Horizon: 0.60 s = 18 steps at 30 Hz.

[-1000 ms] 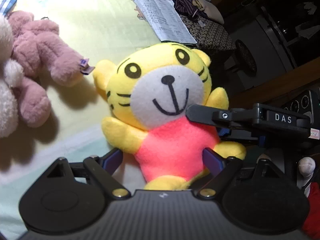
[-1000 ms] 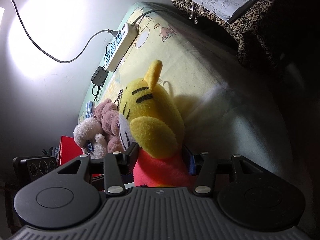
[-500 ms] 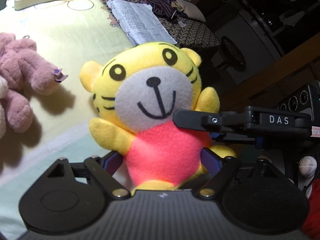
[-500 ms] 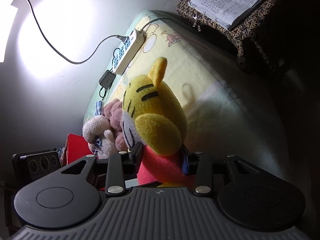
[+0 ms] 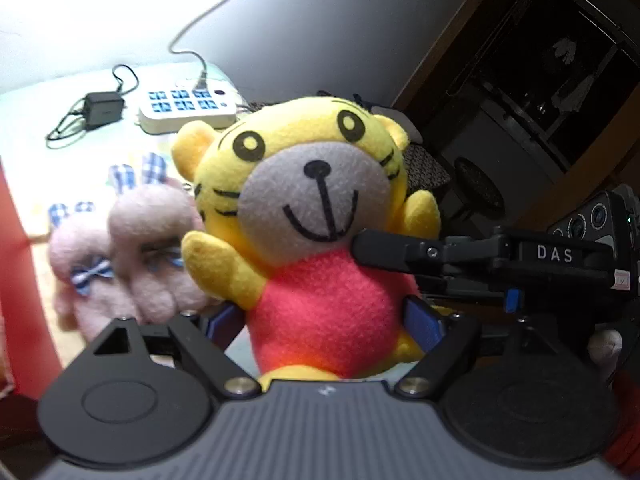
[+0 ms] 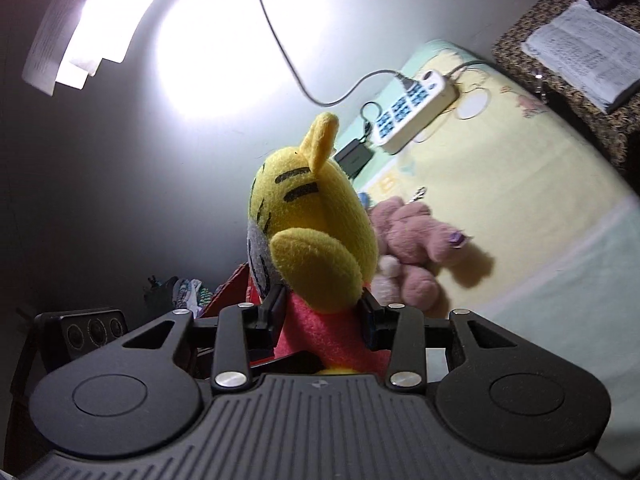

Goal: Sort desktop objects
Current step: 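Carry the tiger plush with the right gripper over the red box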

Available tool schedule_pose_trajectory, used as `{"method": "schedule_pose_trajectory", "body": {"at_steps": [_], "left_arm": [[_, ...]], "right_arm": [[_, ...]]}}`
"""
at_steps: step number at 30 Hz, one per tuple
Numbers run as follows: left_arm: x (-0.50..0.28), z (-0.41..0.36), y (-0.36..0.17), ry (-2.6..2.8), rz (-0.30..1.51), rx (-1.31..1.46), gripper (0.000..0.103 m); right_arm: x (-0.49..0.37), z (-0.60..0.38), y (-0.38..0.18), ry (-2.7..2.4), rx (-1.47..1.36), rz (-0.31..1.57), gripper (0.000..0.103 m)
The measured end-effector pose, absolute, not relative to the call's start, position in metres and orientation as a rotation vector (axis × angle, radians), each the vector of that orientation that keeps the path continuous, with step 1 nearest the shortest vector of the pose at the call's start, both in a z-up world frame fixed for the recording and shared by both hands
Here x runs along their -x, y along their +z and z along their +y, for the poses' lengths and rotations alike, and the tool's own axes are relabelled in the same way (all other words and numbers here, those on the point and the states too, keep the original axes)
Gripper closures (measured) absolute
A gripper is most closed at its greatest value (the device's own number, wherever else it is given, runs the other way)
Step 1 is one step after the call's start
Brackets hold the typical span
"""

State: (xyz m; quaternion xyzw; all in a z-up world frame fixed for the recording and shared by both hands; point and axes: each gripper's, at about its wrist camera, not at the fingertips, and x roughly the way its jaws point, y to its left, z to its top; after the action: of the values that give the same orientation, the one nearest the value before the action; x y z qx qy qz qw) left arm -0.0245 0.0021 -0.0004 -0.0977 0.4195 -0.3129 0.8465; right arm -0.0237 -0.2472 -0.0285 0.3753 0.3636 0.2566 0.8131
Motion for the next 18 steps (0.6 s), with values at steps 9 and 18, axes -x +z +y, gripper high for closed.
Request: {"method": "schedule_pose_trajectory", "body": {"at_steps": [9,18], "left_arm": [[0.035,0.112,0.017,-0.564,0.810,0.229,0.019],[0.018,0.191,0.001,-0.571,0.845,0.334,0.019]], "right_arm": [[0.012,-0.139,-0.007,0.652,-0.760,0.753,0.063],[0.007,-0.058,0.000,0.580,-0.666,0.752,0.064]]}}
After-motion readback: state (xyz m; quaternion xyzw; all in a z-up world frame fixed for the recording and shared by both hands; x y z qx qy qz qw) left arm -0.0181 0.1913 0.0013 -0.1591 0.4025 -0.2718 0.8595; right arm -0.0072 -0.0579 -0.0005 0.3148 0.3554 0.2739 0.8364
